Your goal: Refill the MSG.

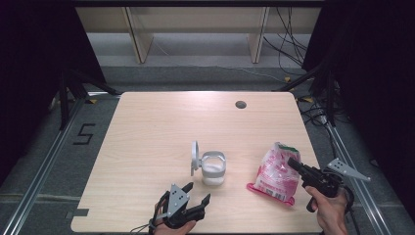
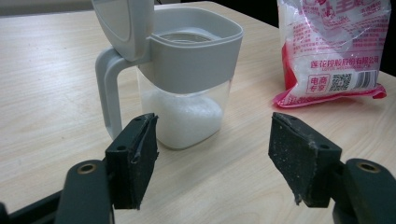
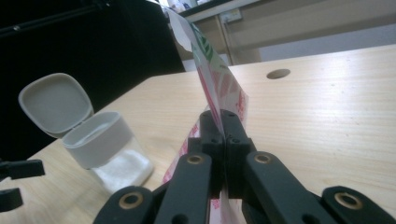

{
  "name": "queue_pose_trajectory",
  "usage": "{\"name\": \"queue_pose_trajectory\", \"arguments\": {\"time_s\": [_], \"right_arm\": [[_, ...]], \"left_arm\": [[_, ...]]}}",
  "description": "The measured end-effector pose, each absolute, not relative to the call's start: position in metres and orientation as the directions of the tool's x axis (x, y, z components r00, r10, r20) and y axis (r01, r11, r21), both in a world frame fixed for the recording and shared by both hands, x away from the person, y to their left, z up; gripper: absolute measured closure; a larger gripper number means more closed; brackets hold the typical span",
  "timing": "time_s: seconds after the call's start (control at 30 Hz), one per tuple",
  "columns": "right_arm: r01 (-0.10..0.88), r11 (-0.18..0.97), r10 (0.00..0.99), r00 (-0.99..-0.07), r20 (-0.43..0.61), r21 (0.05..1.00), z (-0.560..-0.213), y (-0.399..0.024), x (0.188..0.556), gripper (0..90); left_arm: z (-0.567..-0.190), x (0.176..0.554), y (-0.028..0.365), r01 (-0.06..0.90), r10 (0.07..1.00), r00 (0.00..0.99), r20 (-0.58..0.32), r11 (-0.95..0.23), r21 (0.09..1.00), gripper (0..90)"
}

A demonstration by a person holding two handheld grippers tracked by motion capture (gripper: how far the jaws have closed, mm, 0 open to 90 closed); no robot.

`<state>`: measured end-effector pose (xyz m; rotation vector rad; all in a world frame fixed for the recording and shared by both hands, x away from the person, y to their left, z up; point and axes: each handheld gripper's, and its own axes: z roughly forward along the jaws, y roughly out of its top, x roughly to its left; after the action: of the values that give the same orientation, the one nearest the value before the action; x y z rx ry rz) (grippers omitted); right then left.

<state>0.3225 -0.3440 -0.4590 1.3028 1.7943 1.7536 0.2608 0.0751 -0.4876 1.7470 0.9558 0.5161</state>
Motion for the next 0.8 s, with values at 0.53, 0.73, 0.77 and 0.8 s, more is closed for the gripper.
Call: {"name": "queue_pose_trajectory", "arguments": {"time_s": [0.53, 0.73, 0.77, 0.8], "right_arm": [[0.453, -0.14, 0.81, -0.459, 0.365, 0.881, -0.477, -0.351, 0.335, 89.9], [0.46, -0.124, 0.826, -0.443, 0.349, 0.879, -0.483, -0.357, 0.339, 89.5], [0.467, -0.135, 0.824, -0.437, 0.36, 0.874, -0.484, -0.357, 0.339, 89.4], [0.473, -0.142, 0.826, -0.427, 0.367, 0.869, -0.485, -0.358, 0.339, 89.2]], "left_arm": [[-0.48, 0.268, 0.078, 0.367, 0.818, 0.567, -0.1, -0.142, 0.919, 31.3], [-0.477, 0.271, 0.081, 0.37, 0.821, 0.563, -0.096, -0.147, 0.917, 31.2], [-0.477, 0.272, 0.082, 0.375, 0.822, 0.56, -0.1, -0.145, 0.915, 31.3], [-0.476, 0.273, 0.083, 0.379, 0.824, 0.559, -0.093, -0.154, 0.913, 31.3]]}}
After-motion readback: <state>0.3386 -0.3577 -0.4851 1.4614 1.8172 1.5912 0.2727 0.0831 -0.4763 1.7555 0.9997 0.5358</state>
